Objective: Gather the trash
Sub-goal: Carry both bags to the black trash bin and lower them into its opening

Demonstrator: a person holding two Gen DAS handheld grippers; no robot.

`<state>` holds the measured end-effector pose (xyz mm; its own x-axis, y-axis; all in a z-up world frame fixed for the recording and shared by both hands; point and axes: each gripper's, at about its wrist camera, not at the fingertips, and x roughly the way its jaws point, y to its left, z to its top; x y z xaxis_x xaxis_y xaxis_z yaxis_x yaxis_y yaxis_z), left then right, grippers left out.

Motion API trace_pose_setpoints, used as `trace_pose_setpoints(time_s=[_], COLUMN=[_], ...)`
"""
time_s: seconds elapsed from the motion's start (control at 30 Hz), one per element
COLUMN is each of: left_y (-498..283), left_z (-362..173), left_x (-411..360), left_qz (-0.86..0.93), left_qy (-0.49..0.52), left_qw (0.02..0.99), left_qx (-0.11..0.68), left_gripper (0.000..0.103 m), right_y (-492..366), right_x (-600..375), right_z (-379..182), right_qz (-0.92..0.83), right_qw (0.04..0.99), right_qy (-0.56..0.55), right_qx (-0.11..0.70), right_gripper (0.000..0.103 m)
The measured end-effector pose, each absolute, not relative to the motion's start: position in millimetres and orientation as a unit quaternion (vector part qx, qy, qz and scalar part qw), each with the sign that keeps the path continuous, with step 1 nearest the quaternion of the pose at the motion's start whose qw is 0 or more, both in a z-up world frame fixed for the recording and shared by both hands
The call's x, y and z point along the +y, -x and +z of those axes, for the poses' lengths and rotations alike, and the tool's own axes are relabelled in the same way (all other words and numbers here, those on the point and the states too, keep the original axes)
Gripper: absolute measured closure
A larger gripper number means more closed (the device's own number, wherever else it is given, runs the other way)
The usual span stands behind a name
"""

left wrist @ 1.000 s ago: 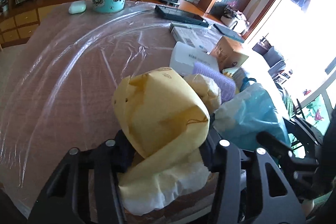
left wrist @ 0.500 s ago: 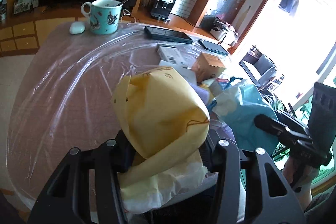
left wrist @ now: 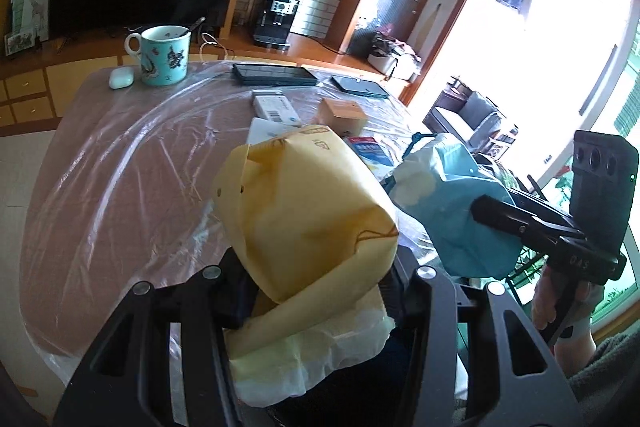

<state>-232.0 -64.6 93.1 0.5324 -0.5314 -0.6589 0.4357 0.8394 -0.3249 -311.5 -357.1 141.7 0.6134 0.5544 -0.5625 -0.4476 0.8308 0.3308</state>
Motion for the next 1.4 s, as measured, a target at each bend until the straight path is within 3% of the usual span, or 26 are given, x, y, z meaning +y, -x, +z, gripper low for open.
trace_pose_setpoints(time_s=[0.77, 1.4], left_y=[309.0, 317.9], left_z=[48.8, -9.8], left_x=[-107.3, -119.2], left_qz=[-0.314, -0.292], left_qy=[-0.024, -0.04], left_qw=[0.841, 0.824], left_qx=[0.439, 0.484], left_gripper=[0.052, 0.052], right_y=[385.3, 395.0], right_x=[-364.8, -355.3], right_z=[104.7, 48.4], right_qz=[0.268, 0.248], right_qw=[0.875, 0.854], right_qy=[-0.055, -0.035], right_qx=[0.4, 0.457], right_gripper=[0.061, 0.061])
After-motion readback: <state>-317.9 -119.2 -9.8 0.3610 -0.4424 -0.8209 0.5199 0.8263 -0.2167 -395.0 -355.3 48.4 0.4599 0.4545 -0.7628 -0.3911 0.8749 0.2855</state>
